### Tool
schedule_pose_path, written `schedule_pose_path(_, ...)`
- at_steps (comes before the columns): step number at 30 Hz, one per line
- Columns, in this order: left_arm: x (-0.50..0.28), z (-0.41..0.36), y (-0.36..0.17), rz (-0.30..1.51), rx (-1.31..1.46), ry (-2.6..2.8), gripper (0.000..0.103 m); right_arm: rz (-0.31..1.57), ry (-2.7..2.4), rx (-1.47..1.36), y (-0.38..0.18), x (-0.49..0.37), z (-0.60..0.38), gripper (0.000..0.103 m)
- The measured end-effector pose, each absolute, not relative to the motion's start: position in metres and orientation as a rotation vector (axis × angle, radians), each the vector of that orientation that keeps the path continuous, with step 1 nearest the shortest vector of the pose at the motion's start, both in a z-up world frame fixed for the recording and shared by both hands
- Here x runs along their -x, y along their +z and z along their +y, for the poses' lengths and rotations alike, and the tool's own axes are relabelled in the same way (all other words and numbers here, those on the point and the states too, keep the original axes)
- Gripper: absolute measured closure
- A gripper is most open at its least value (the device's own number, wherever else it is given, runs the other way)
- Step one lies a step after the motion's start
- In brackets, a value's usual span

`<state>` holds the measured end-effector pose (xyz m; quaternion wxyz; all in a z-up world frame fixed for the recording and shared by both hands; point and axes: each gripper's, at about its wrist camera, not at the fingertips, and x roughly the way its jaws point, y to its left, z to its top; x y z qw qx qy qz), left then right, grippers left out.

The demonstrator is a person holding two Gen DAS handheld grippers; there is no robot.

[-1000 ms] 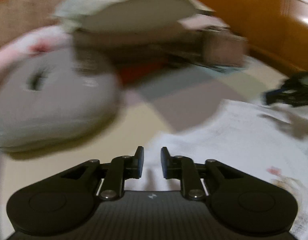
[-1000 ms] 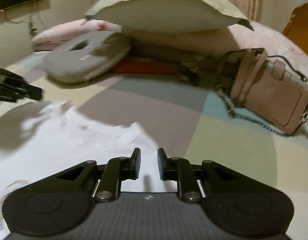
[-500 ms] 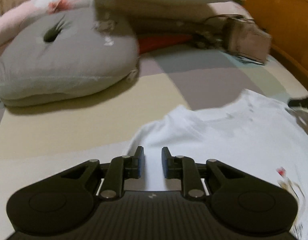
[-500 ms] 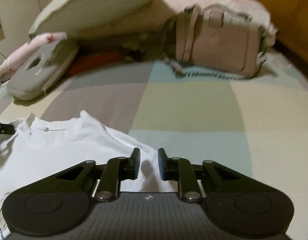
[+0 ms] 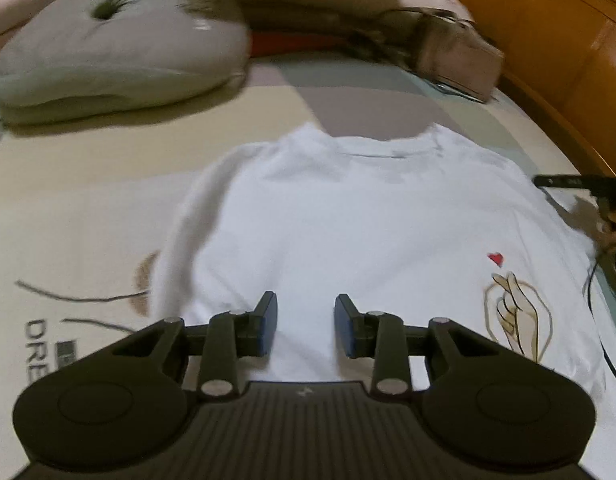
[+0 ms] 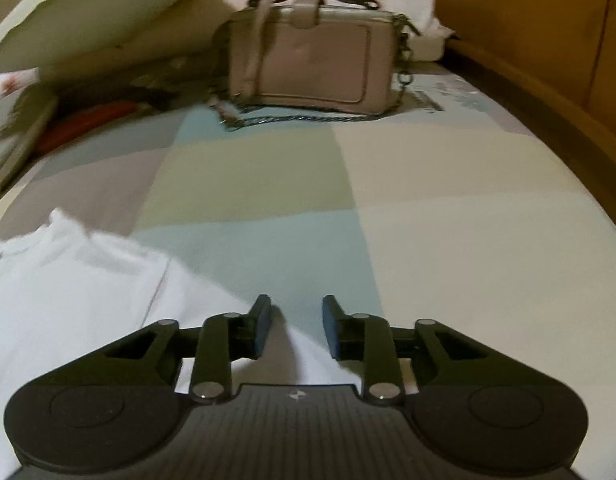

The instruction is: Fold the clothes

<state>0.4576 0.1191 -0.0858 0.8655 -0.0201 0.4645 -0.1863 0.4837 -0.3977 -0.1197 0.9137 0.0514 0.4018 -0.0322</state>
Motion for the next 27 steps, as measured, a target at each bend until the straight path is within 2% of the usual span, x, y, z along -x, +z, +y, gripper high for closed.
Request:
schedule_pose_path(3,-0.436,0.125,-0.063,0.959,0.044,-0.382,0.069,0.856,-0.029,-0.133,-0.1,-0.463,-0.397,0.066)
schedule_pose_path(5,-0.418,0.13,-0.047,0.955,0.047,-0.377,0.061,0.848,0.006,-0.118,-0.077,-0.431,-0.391,0.051)
schedule_pose_path(7,-0.396,0.136,-0.034,0.964,0.05,-0.367,0.057,0.835,0.048,-0.115,-0.054,-0.399,-0.383,0.026)
schedule_pose_path(10,-0.356,0.145,-0.019,0.976,0.064,-0.358,0.049,0.836,0.128,-0.114,-0.029,-0.34,-0.365,0.013)
schedule_pose_path(13,-0.316,0.155,-0.007,0.98,0.109,-0.351,0.045,0.84,0.212,-0.109,-0.024,-0.28,-0.341,0.008)
schedule_pose_path(19,-0.233,0.164,0.007,0.979,0.131,-0.292,0.04,0.824,0.285,-0.187,-0.039,-0.176,-0.301,0.007)
schedule_pose_path(27,-0.172,0.167,-0.015,1.008,0.27,-0.278,0.04,0.761,0.312,-0.371,-0.045,-0.102,-0.298,0.003)
